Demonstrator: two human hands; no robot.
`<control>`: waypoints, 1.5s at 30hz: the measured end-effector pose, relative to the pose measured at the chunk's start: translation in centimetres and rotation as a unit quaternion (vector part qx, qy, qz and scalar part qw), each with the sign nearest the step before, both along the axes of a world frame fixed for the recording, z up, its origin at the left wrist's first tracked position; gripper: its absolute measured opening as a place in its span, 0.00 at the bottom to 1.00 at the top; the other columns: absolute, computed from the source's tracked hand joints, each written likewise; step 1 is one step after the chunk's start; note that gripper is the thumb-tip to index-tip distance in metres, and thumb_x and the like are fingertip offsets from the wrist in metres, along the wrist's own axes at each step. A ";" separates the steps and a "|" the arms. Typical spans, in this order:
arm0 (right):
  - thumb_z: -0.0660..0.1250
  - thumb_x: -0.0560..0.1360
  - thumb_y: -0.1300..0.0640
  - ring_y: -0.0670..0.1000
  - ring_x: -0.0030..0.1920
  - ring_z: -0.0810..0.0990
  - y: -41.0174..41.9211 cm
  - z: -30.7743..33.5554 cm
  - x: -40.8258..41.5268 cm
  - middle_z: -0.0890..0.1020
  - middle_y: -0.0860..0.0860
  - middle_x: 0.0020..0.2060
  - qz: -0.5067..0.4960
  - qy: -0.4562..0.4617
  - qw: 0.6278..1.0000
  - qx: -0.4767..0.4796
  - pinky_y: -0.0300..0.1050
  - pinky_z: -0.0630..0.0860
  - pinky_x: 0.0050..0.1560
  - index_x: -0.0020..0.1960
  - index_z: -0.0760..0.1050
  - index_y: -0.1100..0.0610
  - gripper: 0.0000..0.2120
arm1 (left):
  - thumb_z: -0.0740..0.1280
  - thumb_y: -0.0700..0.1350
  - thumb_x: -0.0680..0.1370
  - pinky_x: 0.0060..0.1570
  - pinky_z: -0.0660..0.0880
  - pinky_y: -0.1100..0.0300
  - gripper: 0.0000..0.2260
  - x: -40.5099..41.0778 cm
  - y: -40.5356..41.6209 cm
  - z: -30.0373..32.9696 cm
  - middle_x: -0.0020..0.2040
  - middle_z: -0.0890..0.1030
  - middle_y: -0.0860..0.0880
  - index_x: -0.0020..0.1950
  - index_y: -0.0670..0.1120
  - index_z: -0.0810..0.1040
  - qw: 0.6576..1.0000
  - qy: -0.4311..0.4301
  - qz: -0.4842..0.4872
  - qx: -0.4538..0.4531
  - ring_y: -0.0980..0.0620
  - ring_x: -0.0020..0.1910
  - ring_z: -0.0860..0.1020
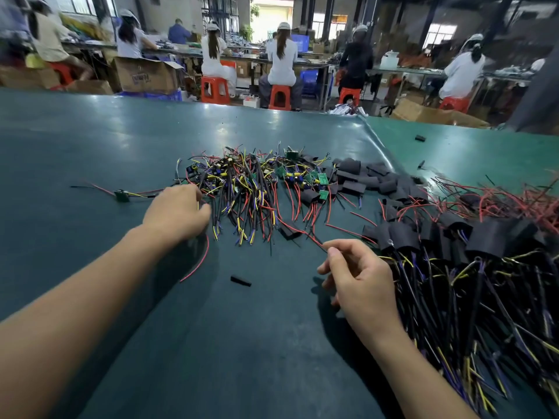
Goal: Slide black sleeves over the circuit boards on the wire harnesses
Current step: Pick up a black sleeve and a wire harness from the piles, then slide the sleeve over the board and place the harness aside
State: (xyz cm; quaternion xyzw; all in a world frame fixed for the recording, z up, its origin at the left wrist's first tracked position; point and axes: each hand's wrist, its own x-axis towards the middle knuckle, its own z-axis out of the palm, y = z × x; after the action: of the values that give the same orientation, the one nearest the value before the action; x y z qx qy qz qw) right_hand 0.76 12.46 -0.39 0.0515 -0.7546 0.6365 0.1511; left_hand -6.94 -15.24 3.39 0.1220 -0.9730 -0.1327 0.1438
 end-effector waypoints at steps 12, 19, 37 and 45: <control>0.65 0.79 0.62 0.45 0.28 0.77 0.5 -0.3 -0.1 0.81 0.51 0.30 0.019 -0.022 0.999 -0.019 0.35 0.69 0.25 0.45 0.80 0.53 0.07 | 0.67 0.43 0.72 0.39 0.72 0.56 0.06 -4.7 2.6 0.3 0.41 0.78 0.41 0.40 0.40 0.76 0.993 -0.058 0.065 0.081 0.41 0.39 0.77; 0.66 0.79 0.61 0.46 0.28 0.77 0.5 -0.3 -0.1 0.82 0.51 0.31 0.023 -0.013 1.000 -0.005 0.37 0.70 0.27 0.45 0.79 0.52 0.07 | 0.58 0.44 0.74 0.24 0.53 0.71 0.07 -0.4 4.6 5.6 0.29 0.64 0.49 0.35 0.48 0.68 0.822 0.062 -0.021 0.565 0.53 0.21 0.58; 0.66 0.78 0.66 0.44 0.34 0.82 1.6 0.2 -1.3 0.81 0.55 0.42 -0.068 0.017 0.981 -0.181 0.37 0.78 0.32 0.49 0.73 0.56 0.06 | 0.67 0.53 0.77 0.24 0.62 0.64 0.16 6.6 14.7 3.0 0.28 0.76 0.52 0.32 0.48 0.80 0.793 -0.119 -0.359 0.477 0.54 0.27 0.69; 0.58 0.83 0.60 0.52 0.29 0.82 1.9 1.6 -1.1 0.80 0.58 0.36 -0.127 0.041 0.946 -0.295 0.41 0.76 0.24 0.48 0.70 0.58 0.06 | 0.66 0.49 0.79 0.35 0.70 0.64 0.14 -1.1 14.2 0.4 0.29 0.78 0.56 0.34 0.49 0.78 0.940 0.027 -0.244 0.235 0.60 0.29 0.74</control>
State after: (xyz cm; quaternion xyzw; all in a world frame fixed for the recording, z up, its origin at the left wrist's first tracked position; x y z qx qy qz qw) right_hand -0.31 14.32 1.23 -0.0659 -0.5263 0.8036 0.2700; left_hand -8.07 -1.07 3.81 -0.0926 -0.9097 -0.3921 0.1005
